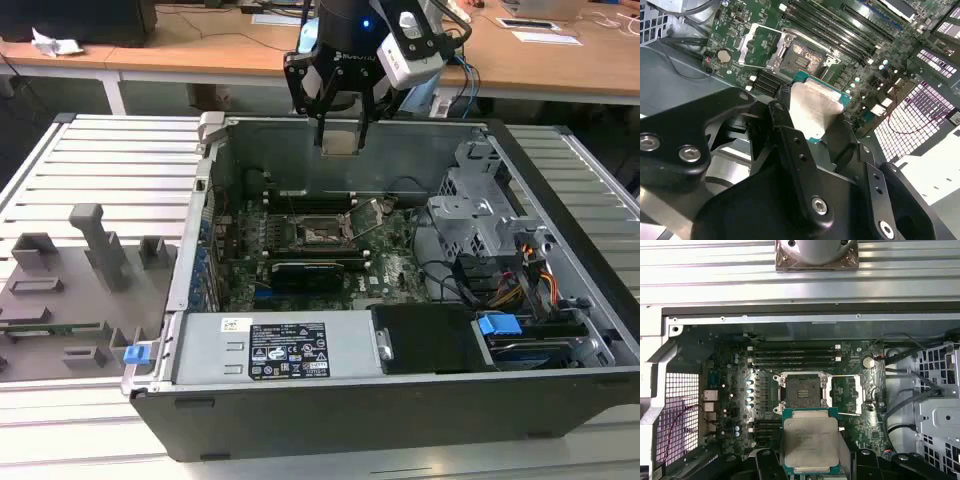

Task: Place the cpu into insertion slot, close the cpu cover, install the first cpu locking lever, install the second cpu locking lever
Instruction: 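Place the cpu into insertion slot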

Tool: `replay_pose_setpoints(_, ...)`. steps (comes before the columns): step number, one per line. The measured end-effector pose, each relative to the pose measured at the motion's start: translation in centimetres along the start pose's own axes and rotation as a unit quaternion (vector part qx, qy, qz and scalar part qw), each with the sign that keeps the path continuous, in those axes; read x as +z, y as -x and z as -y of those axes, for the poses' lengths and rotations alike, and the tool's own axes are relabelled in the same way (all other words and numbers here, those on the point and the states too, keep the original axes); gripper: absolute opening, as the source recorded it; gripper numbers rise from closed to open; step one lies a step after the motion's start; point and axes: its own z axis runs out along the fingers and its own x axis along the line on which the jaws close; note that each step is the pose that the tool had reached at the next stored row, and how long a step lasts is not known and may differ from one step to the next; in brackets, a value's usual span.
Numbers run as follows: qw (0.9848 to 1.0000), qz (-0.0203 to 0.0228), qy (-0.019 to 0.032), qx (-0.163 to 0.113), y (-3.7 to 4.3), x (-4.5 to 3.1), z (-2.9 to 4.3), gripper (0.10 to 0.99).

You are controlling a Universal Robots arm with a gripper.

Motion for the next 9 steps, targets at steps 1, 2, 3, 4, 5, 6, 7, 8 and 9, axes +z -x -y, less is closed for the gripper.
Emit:
replay_pose_setpoints(1,1.0000,0.0000,0.0000,0.000,0.00,0.00,0.00,0.525)
replay_pose_setpoints(2,1.0000,0.0000,0.0000,0.000,0.00,0.00,0.00,0.525)
replay_pose_setpoints(3,1.0000,0.0001,0.0000,0.001,0.00,0.00,0.00,0.525)
replay_pose_setpoints(4,1.0000,0.0004,0.0001,0.005,0.01,0.00,0.00,0.525)
replay_pose_setpoints(5,1.0000,0.0008,0.0001,0.009,0.00,0.00,0.00,0.525)
replay_pose_setpoints(6,0.9999,0.0011,0.0001,0.013,0.00,-0.01,0.00,0.525)
replay_pose_setpoints(7,0.9999,0.0014,0.0003,0.016,0.00,0.00,0.00,0.525)
replay_pose_setpoints(8,0.9998,0.0017,0.0004,0.020,0.00,0.00,0.00,0.525)
replay_pose_setpoints(9,0.9997,0.0023,0.0005,0.026,0.00,0.00,0.00,0.525)
